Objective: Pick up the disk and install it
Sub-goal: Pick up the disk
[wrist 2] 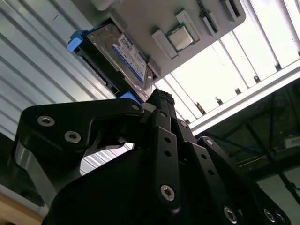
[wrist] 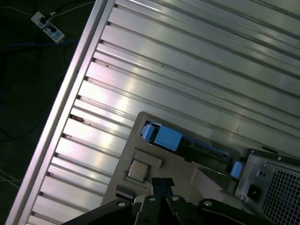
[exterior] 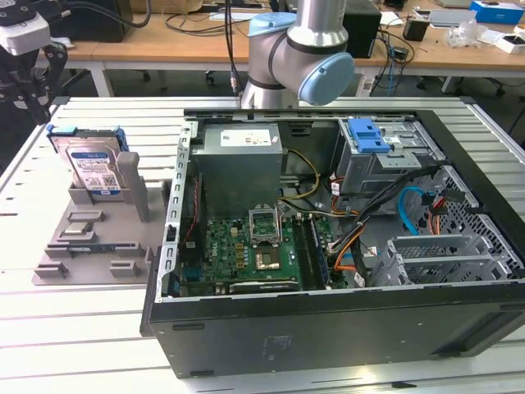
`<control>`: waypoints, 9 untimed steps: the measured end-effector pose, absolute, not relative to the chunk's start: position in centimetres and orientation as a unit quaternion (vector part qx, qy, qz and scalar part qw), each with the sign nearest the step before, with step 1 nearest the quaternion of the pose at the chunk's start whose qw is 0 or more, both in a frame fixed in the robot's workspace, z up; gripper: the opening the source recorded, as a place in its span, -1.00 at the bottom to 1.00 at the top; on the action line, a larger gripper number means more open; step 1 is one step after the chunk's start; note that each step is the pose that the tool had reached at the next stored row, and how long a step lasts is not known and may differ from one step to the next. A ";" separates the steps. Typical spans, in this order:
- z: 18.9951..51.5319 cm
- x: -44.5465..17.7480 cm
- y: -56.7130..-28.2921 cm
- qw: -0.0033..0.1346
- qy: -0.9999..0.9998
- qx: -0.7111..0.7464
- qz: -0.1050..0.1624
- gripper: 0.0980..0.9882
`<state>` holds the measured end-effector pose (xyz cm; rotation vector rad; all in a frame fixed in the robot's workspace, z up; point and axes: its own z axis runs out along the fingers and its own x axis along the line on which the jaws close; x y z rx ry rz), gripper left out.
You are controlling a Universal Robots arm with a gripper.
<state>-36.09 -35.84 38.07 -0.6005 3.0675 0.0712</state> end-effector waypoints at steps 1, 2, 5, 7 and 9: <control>38.1 -36.1 -35.8 0.007 0.980 -0.200 0.023 -0.98; 38.1 -36.1 -35.8 0.007 0.977 -0.210 0.023 -0.98; 38.1 -36.1 -35.8 0.007 0.973 -0.231 0.023 -0.98; 38.1 -36.1 -35.8 0.006 0.969 -0.245 0.023 -0.98; 38.1 -36.1 -35.8 0.006 0.964 -0.266 0.023 -0.98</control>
